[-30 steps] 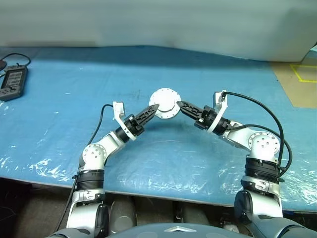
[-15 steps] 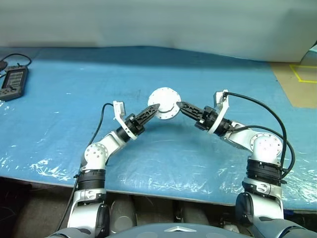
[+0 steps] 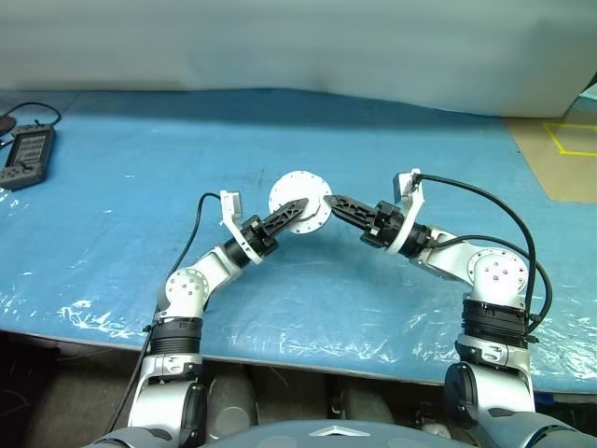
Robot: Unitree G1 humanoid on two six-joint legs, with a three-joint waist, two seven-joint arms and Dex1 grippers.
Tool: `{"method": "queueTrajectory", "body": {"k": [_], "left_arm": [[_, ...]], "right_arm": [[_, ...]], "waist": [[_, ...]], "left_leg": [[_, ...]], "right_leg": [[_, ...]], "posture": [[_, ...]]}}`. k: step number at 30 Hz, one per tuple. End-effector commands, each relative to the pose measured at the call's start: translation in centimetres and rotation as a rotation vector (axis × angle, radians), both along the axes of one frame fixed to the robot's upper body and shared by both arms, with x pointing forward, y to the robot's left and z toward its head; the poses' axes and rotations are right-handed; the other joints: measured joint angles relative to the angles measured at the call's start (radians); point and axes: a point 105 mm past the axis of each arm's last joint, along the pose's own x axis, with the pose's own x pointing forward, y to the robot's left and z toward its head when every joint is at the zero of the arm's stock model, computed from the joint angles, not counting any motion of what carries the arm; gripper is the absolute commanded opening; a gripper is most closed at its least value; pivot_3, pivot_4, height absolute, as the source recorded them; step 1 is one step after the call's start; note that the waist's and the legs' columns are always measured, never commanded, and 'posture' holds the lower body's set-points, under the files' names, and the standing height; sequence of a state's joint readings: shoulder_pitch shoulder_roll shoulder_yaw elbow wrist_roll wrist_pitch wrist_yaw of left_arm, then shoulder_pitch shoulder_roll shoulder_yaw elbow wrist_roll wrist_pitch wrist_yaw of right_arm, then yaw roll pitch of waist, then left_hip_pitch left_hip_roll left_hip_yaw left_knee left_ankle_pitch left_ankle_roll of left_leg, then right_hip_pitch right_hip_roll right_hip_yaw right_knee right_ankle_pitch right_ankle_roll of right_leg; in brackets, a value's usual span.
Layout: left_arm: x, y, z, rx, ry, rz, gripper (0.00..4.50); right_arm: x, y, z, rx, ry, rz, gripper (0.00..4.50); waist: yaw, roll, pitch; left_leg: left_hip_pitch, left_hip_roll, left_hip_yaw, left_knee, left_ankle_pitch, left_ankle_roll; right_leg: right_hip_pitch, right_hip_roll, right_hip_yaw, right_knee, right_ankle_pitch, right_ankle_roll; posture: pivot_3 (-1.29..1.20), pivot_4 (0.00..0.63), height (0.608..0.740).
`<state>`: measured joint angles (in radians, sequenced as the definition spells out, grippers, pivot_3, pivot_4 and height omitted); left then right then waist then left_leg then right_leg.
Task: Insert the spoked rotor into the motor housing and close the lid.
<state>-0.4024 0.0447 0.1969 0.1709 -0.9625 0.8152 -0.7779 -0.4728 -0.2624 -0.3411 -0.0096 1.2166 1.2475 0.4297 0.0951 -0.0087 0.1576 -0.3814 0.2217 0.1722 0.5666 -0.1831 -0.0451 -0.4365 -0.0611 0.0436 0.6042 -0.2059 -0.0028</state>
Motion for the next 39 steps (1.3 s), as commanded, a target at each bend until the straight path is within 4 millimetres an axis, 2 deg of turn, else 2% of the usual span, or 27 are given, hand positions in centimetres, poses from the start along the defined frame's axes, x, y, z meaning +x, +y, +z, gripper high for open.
{"method": "queueTrajectory", "body": {"k": [1,6,18,21,24,28,31,35,39], "left_arm": [[0.1,0.1,0.8,-0.023,-0.035,0.004,4.11],[0.3,0.4,1.0,-0.042,-0.039,0.010,2.63],[0.6,0.3,0.2,-0.006,-0.018,0.037,2.60],[0.8,0.4,0.1,0.000,-0.015,0.053,2.60],[1.2,0.6,-0.3,0.008,0.002,0.079,2.60],[1.9,0.8,-0.7,0.018,0.024,0.124,2.60],[4.3,2.3,-1.1,0.047,0.058,0.295,2.60],[9.1,7.2,-1.7,0.055,0.177,0.670,2.60],[11.5,9.4,-0.8,0.021,0.218,0.792,2.60]], "right_arm": [[-0.4,0.3,2.9,0.083,-0.110,0.038,1.10],[-0.4,0.3,2.8,0.072,-0.112,0.033,1.10],[-0.5,0.3,2.0,0.014,-0.137,0.023,1.10],[-0.4,0.0,1.7,0.008,-0.155,0.016,2.09],[0.4,-0.1,1.2,-0.068,-0.197,-0.043,3.16],[2.2,-0.9,1.3,-0.074,-0.213,-0.173,3.16],[3.2,-1.7,0.8,-0.109,-0.205,-0.244,3.16],[3.3,-2.2,0.2,-0.143,-0.202,-0.264,3.16],[3.0,-2.5,0.1,-0.142,-0.200,-0.271,3.16]], "waist": [[0.000,0.000,0.000],[0.000,0.000,0.000],[0.000,0.000,0.000],[0.001,0.000,0.000],[-0.001,0.000,0.000],[-0.002,0.000,0.000],[-0.002,-0.001,0.000],[0.000,-0.002,0.001],[-0.002,-0.005,0.003]], "left_leg": [[0.000,0.000,0.000,0.000,0.000,0.000],[0.000,0.000,0.000,0.000,0.000,0.000],[0.000,0.000,0.000,0.000,0.000,0.000],[0.000,0.000,0.000,0.000,0.000,0.000],[0.000,0.000,0.000,0.000,0.000,0.000],[-0.001,0.000,0.000,0.000,0.000,0.000],[0.000,0.000,0.000,0.000,0.000,0.000],[-0.001,0.000,-0.001,0.001,0.000,0.000],[-0.002,0.000,-0.003,0.002,0.000,0.000]], "right_leg": [[0.000,0.000,0.000,0.000,0.000,0.000],[0.000,0.000,0.000,0.000,0.000,0.000],[0.000,0.000,0.000,0.000,0.000,0.000],[0.000,0.000,0.000,0.000,0.000,0.000],[0.000,0.000,0.000,0.000,0.000,0.000],[-0.001,0.000,0.000,0.000,0.000,0.000],[-0.001,0.000,0.000,0.000,0.000,0.000],[0.000,0.001,0.000,0.000,0.001,0.002],[-0.001,0.002,0.000,0.000,0.002,0.004]], "posture": [[0.00,0.150,0.740],[0.00,0.150,0.740],[0.00,0.150,0.740],[0.00,0.150,0.740],[0.00,0.150,0.740],[0.00,0.150,0.740],[0.00,0.150,0.740],[0.00,0.150,0.740],[0.00,0.150,0.740]]}}
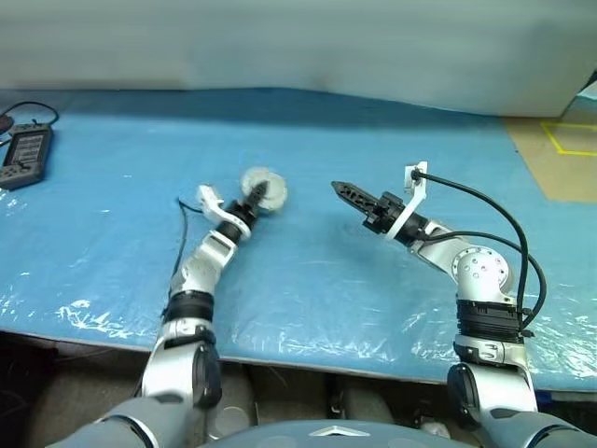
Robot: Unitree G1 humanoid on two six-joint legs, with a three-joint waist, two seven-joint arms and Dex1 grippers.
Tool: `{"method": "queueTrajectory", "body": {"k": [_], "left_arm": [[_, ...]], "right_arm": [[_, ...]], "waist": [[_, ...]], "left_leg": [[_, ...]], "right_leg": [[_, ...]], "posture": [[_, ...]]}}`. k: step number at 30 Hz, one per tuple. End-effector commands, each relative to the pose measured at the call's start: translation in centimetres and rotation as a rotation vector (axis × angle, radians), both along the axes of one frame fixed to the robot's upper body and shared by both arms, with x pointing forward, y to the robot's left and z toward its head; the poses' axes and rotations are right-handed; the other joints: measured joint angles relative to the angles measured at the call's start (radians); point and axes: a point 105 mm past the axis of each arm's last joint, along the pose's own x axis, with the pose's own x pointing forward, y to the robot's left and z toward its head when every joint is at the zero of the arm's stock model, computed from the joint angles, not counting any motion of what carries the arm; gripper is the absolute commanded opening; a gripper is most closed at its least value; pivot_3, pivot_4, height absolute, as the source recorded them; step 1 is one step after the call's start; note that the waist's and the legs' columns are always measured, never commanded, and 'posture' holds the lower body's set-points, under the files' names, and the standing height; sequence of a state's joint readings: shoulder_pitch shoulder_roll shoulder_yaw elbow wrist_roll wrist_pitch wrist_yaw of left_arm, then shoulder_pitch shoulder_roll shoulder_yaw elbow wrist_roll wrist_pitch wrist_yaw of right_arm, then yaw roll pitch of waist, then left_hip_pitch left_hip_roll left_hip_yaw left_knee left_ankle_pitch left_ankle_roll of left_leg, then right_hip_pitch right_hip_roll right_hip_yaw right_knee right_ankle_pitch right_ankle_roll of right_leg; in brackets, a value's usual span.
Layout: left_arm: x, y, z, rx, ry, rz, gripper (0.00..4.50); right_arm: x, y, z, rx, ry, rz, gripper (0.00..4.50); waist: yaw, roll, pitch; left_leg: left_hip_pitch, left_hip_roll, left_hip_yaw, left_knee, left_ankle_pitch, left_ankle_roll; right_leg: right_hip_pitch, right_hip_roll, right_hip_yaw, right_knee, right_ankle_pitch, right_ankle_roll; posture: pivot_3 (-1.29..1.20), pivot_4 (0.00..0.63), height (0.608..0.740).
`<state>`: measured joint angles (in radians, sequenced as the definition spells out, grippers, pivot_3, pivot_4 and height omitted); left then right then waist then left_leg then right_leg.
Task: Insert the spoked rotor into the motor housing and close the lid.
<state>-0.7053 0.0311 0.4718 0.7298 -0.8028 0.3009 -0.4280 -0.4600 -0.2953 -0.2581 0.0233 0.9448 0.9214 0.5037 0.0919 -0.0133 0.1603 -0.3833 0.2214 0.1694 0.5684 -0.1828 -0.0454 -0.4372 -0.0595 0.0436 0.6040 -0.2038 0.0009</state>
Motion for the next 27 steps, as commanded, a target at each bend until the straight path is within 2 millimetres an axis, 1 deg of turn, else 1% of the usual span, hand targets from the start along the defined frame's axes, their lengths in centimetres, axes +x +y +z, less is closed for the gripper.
{"method": "queueTrajectory", "body": {"k": [1,6,12,14,15,17,18,19,23,25,27], "left_arm": [[1.9,1.9,2.6,-0.019,-0.054,0.117,2.60],[3.6,2.4,3.1,-0.029,0.011,0.175,2.60],[4.2,2.6,2.7,0.016,0.087,0.198,2.60],[4.2,3.0,2.7,0.039,0.087,0.208,3.18],[4.2,3.6,2.7,0.050,0.088,0.228,3.36],[4.0,4.9,2.5,0.091,0.096,0.287,3.99],[3.9,6.0,2.3,0.112,0.098,0.326,4.38],[3.7,6.7,2.2,0.123,0.096,0.352,4.45],[2.8,10.0,2.4,0.156,0.056,0.442,4.45],[2.4,10.8,2.6,0.192,0.029,0.454,4.45],[2.0,10.9,2.9,0.257,-0.015,0.438,4.45]], "right_arm": [[-0.4,-0.3,1.2,0.010,-0.054,-0.008,3.16],[-0.6,-0.3,1.0,0.005,-0.052,-0.014,3.16],[-0.8,-0.2,0.9,-0.007,-0.055,-0.016,3.16],[-0.8,-0.3,0.9,-0.011,-0.056,-0.020,3.19],[-0.8,-0.3,0.9,-0.012,-0.056,-0.022,3.19],[-0.7,-0.4,0.8,-0.014,-0.055,-0.025,3.19],[-0.7,-0.4,0.7,-0.017,-0.052,-0.027,3.19],[-0.7,-0.5,0.6,-0.019,-0.049,-0.029,3.19],[-0.6,-0.5,0.5,-0.021,-0.040,-0.025,3.19],[-0.5,-0.5,0.5,-0.021,-0.036,-0.022,3.19],[-0.4,-0.4,0.5,-0.032,-0.036,-0.020,3.19]], "waist": [[0.005,0.000,0.000],[0.012,-0.002,0.001],[0.010,-0.003,0.002],[0.008,-0.003,0.002],[0.006,-0.003,0.002],[0.005,-0.003,0.002],[0.005,-0.003,0.002],[0.004,-0.003,0.002],[0.004,-0.003,0.002],[0.006,-0.003,0.002],[0.008,-0.003,0.002]], "left_leg": [[0.000,0.000,-0.001,0.000,0.000,0.000],[-0.005,-0.002,-0.005,-0.001,0.000,0.000],[-0.007,-0.002,-0.012,0.001,0.000,0.000],[-0.007,-0.002,-0.014,0.002,0.001,-0.001],[-0.007,-0.002,-0.014,0.002,0.001,-0.001],[-0.007,-0.002,-0.016,0.003,0.001,-0.002],[-0.007,-0.002,-0.016,0.003,0.001,-0.002],[-0.006,-0.003,-0.017,0.003,0.001,-0.002],[-0.004,-0.003,-0.017,0.002,0.001,-0.002],[-0.004,-0.003,-0.017,0.002,0.001,-0.002],[-0.004,-0.005,-0.018,0.002,0.001,-0.002]], "right_leg": [[0.000,0.000,-0.001,0.000,0.000,0.000],[0.000,-0.002,-0.007,0.000,0.000,0.000],[0.001,-0.002,-0.012,0.001,0.000,0.000],[0.002,-0.002,-0.013,0.002,0.000,0.000],[0.003,-0.003,-0.013,0.002,0.000,0.000],[0.004,-0.004,-0.014,0.002,0.000,0.000],[0.004,-0.004,-0.014,0.002,0.000,0.000],[0.005,-0.004,-0.014,0.002,0.000,0.000],[0.007,-0.004,-0.014,0.002,0.000,0.000],[0.007,-0.004,-0.015,0.002,0.000,0.000],[0.007,-0.007,-0.015,0.002,0.000,0.000]], "posture": [[0.00,0.150,0.740],[0.00,0.150,0.740],[0.00,0.150,0.740],[0.00,0.150,0.740],[0.00,0.150,0.740],[0.00,0.150,0.740],[0.00,0.150,0.740],[0.00,0.150,0.740],[0.00,0.150,0.740],[0.00,0.150,0.740],[0.00,0.150,0.740]]}}
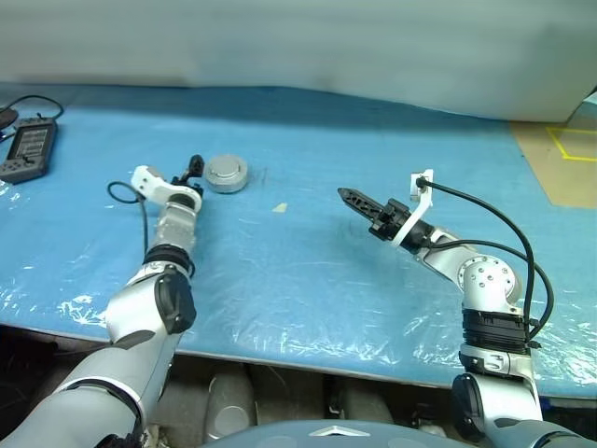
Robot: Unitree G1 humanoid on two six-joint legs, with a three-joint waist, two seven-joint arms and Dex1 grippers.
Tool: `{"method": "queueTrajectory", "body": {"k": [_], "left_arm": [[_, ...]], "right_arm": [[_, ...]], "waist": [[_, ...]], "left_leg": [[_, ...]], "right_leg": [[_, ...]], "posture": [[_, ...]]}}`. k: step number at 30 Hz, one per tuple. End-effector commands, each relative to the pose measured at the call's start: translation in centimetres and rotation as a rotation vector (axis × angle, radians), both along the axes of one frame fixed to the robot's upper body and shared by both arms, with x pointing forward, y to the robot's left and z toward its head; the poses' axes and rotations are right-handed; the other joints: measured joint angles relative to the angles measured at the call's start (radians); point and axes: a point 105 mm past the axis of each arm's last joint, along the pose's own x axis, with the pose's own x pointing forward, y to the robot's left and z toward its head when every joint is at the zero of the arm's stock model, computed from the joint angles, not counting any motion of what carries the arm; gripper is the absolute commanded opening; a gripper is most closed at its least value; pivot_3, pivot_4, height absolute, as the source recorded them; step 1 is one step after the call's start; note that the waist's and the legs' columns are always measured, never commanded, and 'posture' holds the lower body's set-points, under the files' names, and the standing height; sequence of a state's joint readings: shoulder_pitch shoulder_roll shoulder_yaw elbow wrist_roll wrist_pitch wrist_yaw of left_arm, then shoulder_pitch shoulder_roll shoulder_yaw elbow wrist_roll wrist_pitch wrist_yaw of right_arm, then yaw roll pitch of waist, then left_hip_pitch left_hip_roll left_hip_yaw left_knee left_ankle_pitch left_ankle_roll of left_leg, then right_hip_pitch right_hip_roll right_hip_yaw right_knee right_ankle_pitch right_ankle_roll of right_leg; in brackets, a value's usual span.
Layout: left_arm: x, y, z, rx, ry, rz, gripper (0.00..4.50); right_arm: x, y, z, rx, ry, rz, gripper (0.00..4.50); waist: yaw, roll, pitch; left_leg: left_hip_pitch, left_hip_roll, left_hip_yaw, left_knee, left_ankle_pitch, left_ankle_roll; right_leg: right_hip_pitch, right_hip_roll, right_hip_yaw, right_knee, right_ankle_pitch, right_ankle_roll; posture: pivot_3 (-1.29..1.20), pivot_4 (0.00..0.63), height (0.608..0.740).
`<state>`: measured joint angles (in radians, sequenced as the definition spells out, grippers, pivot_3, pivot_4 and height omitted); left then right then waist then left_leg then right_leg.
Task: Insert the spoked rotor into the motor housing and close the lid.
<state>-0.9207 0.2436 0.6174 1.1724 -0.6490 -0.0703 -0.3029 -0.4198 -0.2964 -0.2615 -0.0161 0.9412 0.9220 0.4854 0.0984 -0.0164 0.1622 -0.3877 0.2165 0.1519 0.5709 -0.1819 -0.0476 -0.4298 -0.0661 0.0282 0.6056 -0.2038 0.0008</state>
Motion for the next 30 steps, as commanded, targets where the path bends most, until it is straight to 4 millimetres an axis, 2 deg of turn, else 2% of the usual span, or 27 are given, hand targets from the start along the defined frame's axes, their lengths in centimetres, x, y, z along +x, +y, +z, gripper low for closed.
{"method": "queueTrajectory", "body": {"k": [1,3,6,7,9,11,13,17,20,23,25,27,30], "left_arm": [[-0.3,0.5,2.6,0.150,-0.116,-0.033,4.45],[-1.0,-1.5,4.4,0.302,-0.248,-0.152,4.45],[-3.0,-6.4,6.3,0.443,-0.442,-0.430,4.45],[-3.9,-8.1,6.4,0.477,-0.475,-0.544,4.45],[-5.3,-10.3,6.2,0.525,-0.506,-0.696,4.45],[-7.6,-13.2,5.8,0.628,-0.546,-0.916,4.45],[-9.2,-14.9,4.7,0.728,-0.551,-1.067,4.45],[-10.5,-16.5,2.2,0.827,-0.519,-1.219,4.45],[-11.0,-16.9,1.0,0.871,-0.507,-1.277,4.45],[-11.0,-17.3,0.3,0.883,-0.503,-1.287,4.50],[-11.1,-17.6,0.2,0.874,-0.501,-1.295,4.50],[-11.1,-17.7,0.2,0.871,-0.503,-1.297,4.50],[-11.0,-17.7,0.2,0.872,-0.505,-1.291,4.50]], "right_arm": [[0.2,0.0,1.1,-0.023,-0.054,-0.001,3.19],[0.9,-0.6,1.5,-0.065,-0.156,-0.071,3.19],[1.4,-1.6,1.1,-0.188,-0.274,-0.150,3.19],[1.5,-1.9,0.5,-0.240,-0.281,-0.148,3.19],[1.4,-2.4,-0.3,-0.305,-0.281,-0.127,3.19],[1.1,-3.5,-1.1,-0.403,-0.308,-0.096,3.19],[0.7,-4.4,-1.5,-0.477,-0.344,-0.070,3.19],[0.1,-5.4,-2.3,-0.642,-0.417,-0.002,3.19],[0.0,-5.8,-2.3,-0.683,-0.451,0.015,3.19],[0.0,-5.9,-2.1,-0.700,-0.484,0.019,3.76],[-0.1,-6.0,-2.3,-0.733,-0.503,0.027,4.37],[0.3,-6.3,-1.9,-0.755,-0.542,-0.025,4.48],[0.3,-6.3,-2.5,-0.781,-0.539,-0.010,4.48]], "waist": [[0.002,0.000,0.000],[0.001,0.000,0.000],[0.003,-0.001,0.000],[0.002,-0.001,0.001],[0.002,-0.001,0.001],[-0.002,-0.001,0.001],[-0.003,-0.001,0.001],[-0.011,0.000,0.001],[-0.017,0.000,0.001],[-0.022,0.000,0.001],[-0.024,0.000,0.001],[-0.025,0.000,0.001],[-0.026,0.000,0.001]], "left_leg": [[0.000,-0.001,0.000,0.000,0.000,0.000],[0.000,-0.004,0.000,0.000,0.000,0.000],[-0.002,-0.007,0.000,0.000,0.000,0.000],[-0.002,-0.008,0.000,0.000,0.000,0.000],[-0.003,-0.009,0.000,0.000,0.000,0.000],[-0.002,-0.009,0.000,0.000,0.000,0.000],[-0.002,-0.008,0.000,-0.001,0.000,0.000],[0.002,-0.007,0.001,-0.003,0.000,0.001],[0.002,-0.008,0.001,-0.003,0.000,0.001],[0.002,-0.008,0.001,-0.002,0.001,0.002],[0.002,-0.008,0.001,-0.002,0.001,0.002],[0.002,-0.008,0.001,-0.002,0.001,0.002],[0.002,-0.008,0.001,-0.002,0.001,0.003]], "right_leg": [[0.001,-0.002,0.000,0.000,0.000,0.000],[0.001,-0.005,-0.001,0.000,0.000,0.000],[0.001,-0.009,-0.001,0.000,-0.003,-0.002],[0.001,-0.010,-0.001,0.000,-0.003,-0.002],[0.001,-0.011,-0.001,0.000,-0.003,-0.002],[0.001,-0.011,-0.001,0.000,-0.003,-0.002],[0.001,-0.010,-0.001,0.000,-0.004,-0.002],[0.001,-0.008,0.001,0.000,-0.004,-0.002],[0.001,-0.008,0.001,0.000,-0.004,-0.002],[0.001,-0.008,0.001,0.000,-0.004,-0.002],[0.001,-0.009,0.001,0.000,-0.004,-0.002],[0.001,-0.009,0.001,0.000,-0.004,-0.002],[0.001,-0.009,0.001,0.000,-0.004,-0.003]], "posture": [[0.00,0.150,0.740],[0.00,0.150,0.740],[0.00,0.150,0.740],[0.00,0.150,0.740],[0.00,0.150,0.740],[0.00,0.150,0.740],[0.00,0.150,0.740],[0.00,0.150,0.740],[0.00,0.150,0.740],[0.00,0.150,0.740],[0.00,0.150,0.740],[0.00,0.150,0.740],[0.00,0.150,0.740]]}}
